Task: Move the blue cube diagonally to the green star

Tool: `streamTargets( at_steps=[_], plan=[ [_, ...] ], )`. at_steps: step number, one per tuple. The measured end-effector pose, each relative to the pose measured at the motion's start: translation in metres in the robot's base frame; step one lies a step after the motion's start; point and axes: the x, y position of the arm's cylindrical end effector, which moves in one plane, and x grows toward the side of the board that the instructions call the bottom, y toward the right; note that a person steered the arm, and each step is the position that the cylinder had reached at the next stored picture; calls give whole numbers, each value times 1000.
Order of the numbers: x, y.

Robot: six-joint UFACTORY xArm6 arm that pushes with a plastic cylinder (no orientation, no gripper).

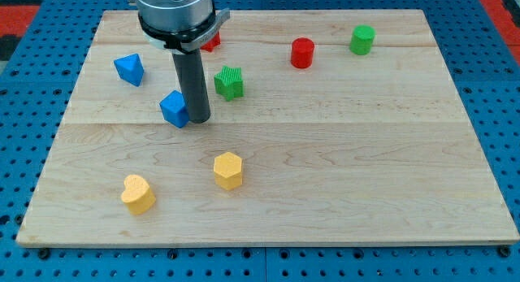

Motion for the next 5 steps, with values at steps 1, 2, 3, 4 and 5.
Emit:
streamTargets(
  at_steps=[1,2,3,4,5],
  plan=[
    [-24,-21],
    [-14,-72],
    [-21,-87],
    [-25,-58],
    [-46,-68]
  ],
)
